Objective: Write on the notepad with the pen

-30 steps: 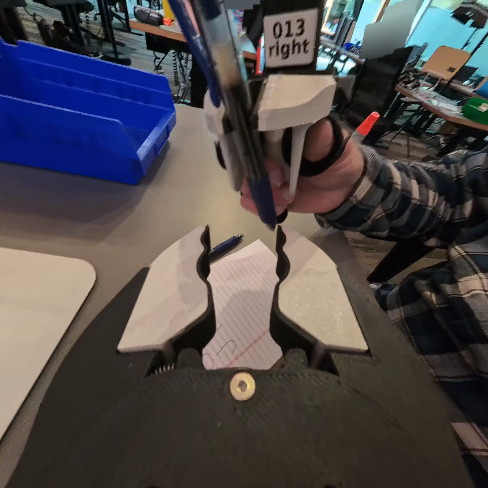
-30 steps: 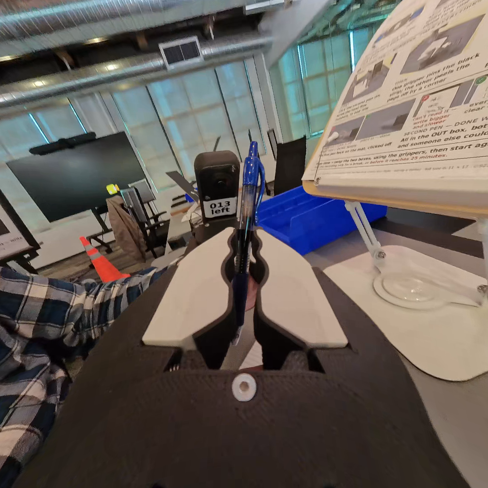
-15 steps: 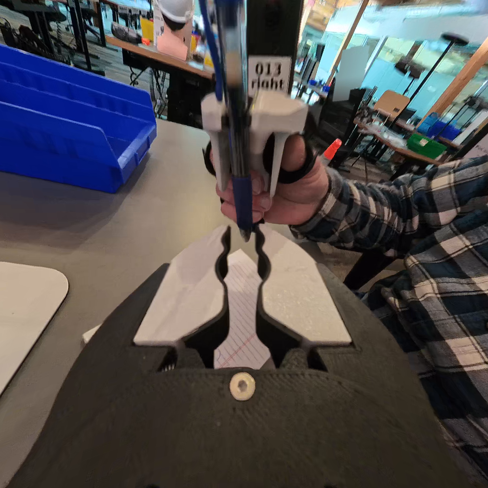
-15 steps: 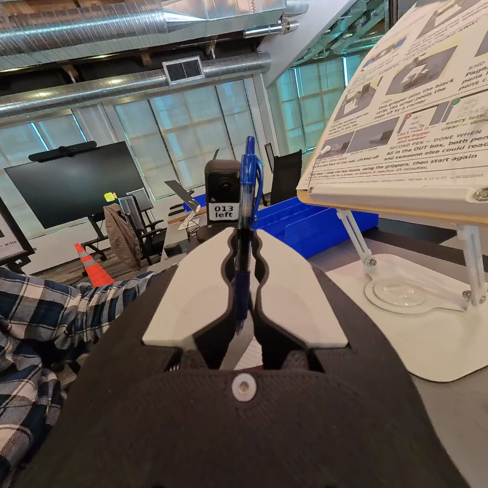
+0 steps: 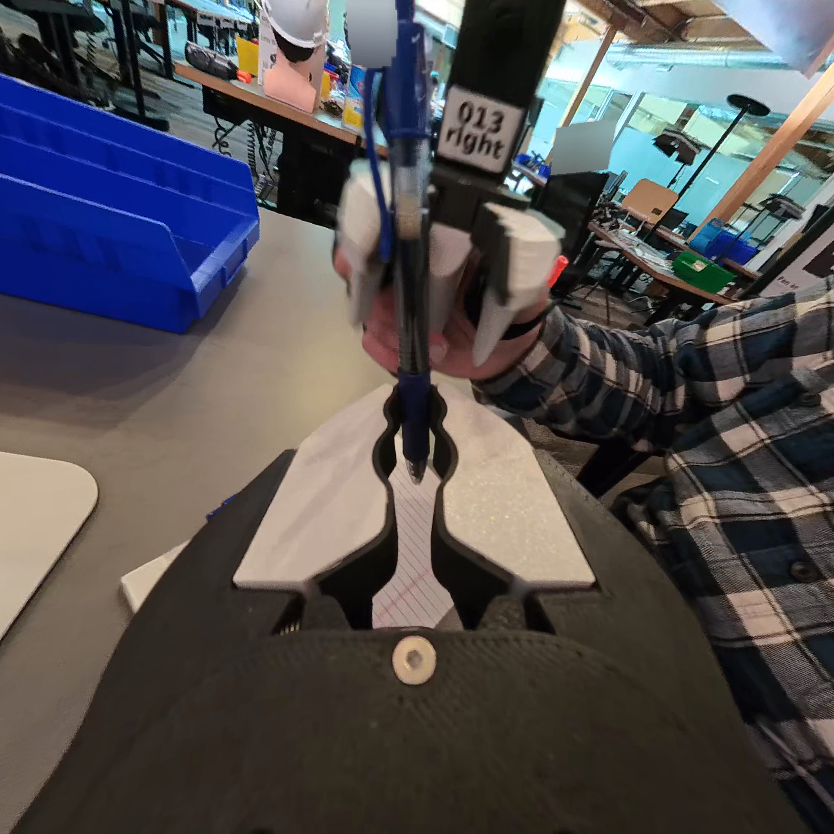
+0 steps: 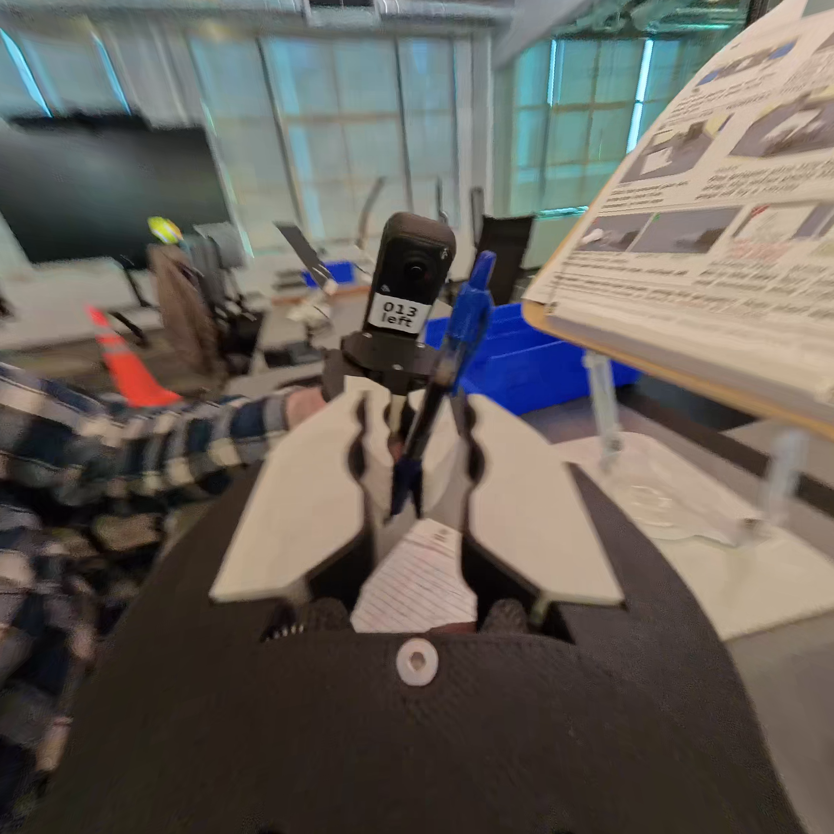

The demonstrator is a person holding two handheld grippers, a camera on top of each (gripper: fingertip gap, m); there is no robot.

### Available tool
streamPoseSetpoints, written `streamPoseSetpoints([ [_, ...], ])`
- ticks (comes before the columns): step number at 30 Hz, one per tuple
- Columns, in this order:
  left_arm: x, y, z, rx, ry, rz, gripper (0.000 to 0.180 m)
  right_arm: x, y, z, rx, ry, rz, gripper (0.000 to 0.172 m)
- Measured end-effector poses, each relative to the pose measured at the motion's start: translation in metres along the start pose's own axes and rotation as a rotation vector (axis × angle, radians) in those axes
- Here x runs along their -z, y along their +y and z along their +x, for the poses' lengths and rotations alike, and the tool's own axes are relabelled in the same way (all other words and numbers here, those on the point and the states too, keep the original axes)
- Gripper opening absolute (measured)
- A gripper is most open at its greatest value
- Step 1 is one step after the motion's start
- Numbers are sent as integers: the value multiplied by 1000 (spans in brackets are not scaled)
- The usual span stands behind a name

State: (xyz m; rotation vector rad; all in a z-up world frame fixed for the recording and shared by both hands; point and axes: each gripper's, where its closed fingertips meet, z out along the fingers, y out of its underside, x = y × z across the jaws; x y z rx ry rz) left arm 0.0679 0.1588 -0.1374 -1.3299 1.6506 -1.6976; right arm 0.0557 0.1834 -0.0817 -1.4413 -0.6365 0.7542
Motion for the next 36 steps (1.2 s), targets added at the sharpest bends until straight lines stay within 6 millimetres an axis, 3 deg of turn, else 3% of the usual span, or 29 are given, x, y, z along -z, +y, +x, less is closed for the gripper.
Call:
streamPoseSetpoints([
  [1, 0, 2, 2, 18, 20, -16, 11, 1, -5, 2, 100, 56, -31, 65],
  [3, -3, 12, 4, 33, 41, -66, 12, 5, -16, -1, 303, 124, -102, 87],
  [6, -10, 19, 6, 74, 73, -88, 11, 8, -14, -8, 533, 160, -269, 90],
  [11, -16, 26, 10, 63, 84, -131, 11, 9, 3, -8, 659, 184, -437, 84],
  [14, -15, 23, 10, 73, 84, -112, 11, 10, 15, -8, 712, 183, -541, 62],
  [17, -13, 21, 9, 63, 73, -112, 11, 6, 10, -10, 730, 213, -511, 63],
  [20, -12, 20, 9, 51, 75, -100, 11, 12, -8, 3, 731, 317, -486, 89],
  [21, -12, 18, 10, 47, 76, -94, 11, 15, -8, 7, 735, 330, -497, 91],
  [36, -18, 24, 5, 0, 11, -137, 11, 17, 15, 6, 840, 299, -632, 70],
])
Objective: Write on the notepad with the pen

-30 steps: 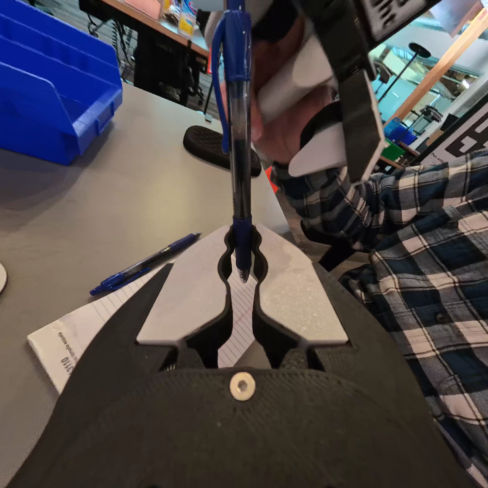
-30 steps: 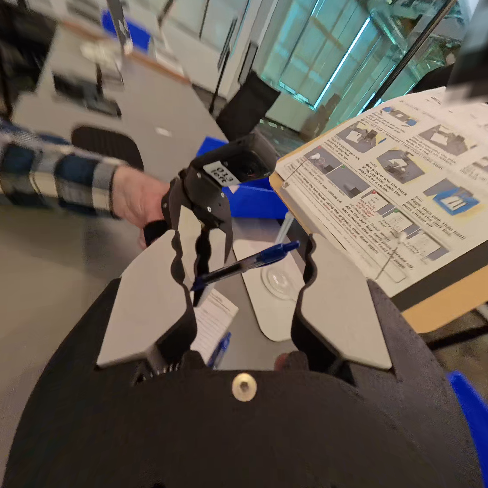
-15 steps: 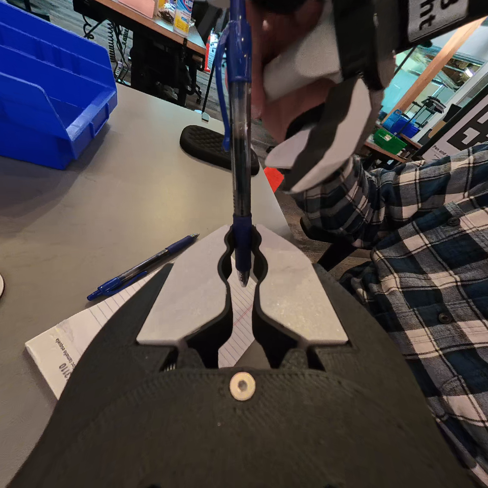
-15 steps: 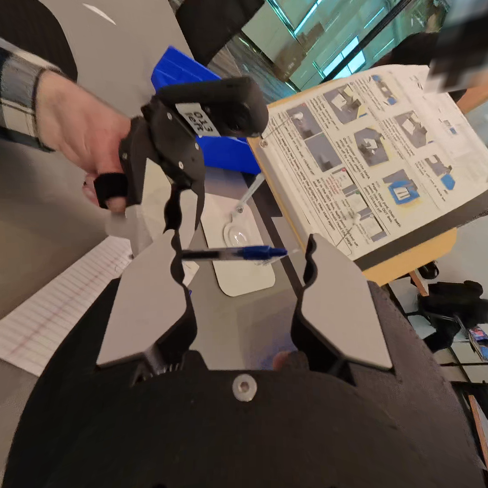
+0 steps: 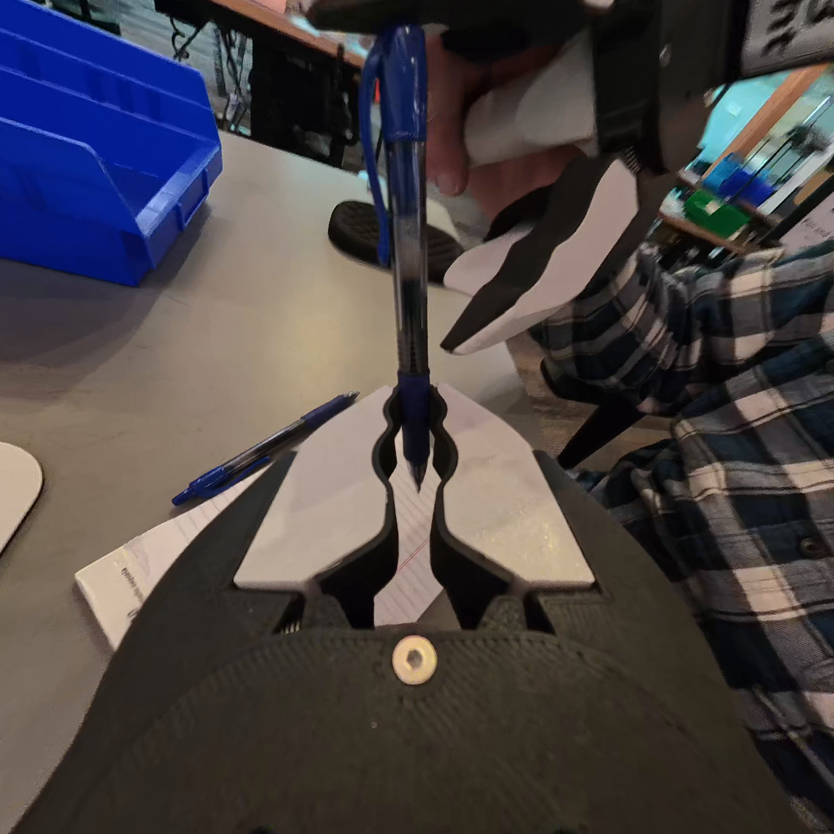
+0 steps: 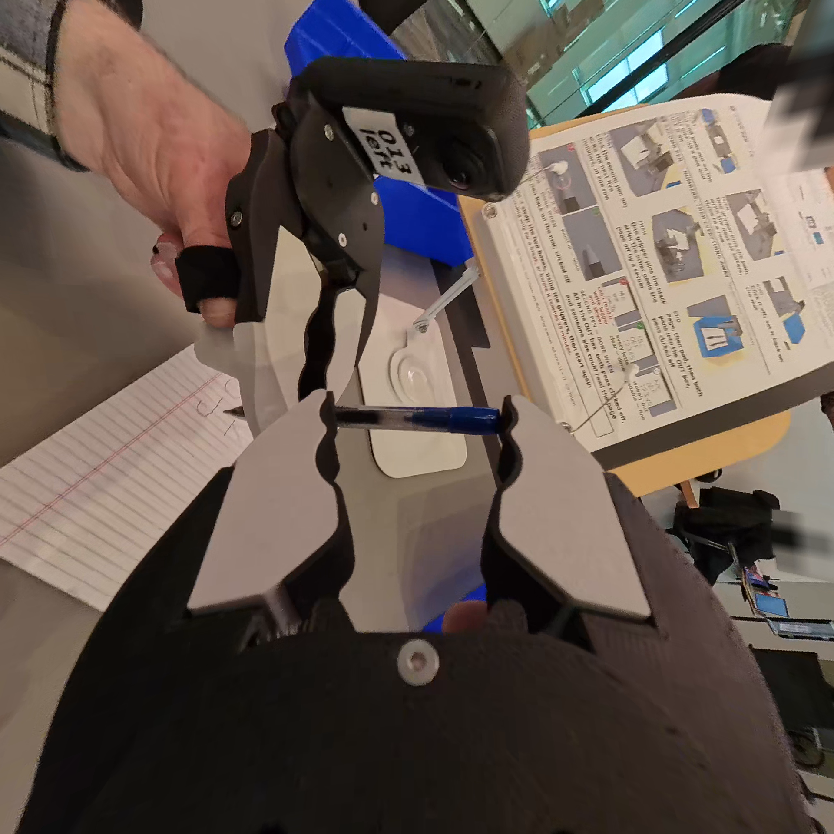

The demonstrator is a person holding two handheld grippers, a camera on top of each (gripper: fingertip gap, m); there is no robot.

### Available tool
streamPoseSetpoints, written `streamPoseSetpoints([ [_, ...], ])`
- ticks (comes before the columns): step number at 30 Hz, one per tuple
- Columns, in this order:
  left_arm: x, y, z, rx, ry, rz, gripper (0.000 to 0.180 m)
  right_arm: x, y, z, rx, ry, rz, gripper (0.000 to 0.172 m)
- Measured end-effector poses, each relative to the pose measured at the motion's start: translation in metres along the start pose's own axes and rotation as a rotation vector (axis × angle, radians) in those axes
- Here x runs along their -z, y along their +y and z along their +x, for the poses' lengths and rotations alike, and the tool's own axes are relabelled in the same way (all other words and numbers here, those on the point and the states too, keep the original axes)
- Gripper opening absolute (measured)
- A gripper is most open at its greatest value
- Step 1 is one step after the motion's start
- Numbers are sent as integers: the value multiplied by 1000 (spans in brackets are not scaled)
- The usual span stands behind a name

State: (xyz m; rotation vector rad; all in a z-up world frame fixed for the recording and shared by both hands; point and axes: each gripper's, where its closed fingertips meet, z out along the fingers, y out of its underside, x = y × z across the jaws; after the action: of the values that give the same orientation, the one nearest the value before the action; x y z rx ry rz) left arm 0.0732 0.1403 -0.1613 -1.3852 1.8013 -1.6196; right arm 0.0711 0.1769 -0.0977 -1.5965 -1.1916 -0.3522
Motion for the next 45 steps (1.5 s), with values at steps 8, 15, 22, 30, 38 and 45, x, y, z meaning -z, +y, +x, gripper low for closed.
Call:
streamPoseSetpoints([
  [8, 11, -16, -6, -44, -82, 56, 11, 13, -3, 16, -311, -77, 120, 66],
  [15, 20, -11, -20, -178, -277, -61, 11, -3, 3, -18, -645, -393, 161, 58],
  [22, 14, -6, -25, -318, -417, -175, 12, -12, -7, -24, -808, -482, 264, 24],
  [30, 15, -14, -25, -390, -464, -148, 26, -4, -11, -6, -861, -413, 347, 10],
  [38, 14, -11, -30, -411, -491, -142, 4, 2, -11, 0, -880, -405, 375, 10],
  [45, 18, -14, -34, -494, -601, -198, 4, -15, -3, -26, -903, -507, 233, 33],
])
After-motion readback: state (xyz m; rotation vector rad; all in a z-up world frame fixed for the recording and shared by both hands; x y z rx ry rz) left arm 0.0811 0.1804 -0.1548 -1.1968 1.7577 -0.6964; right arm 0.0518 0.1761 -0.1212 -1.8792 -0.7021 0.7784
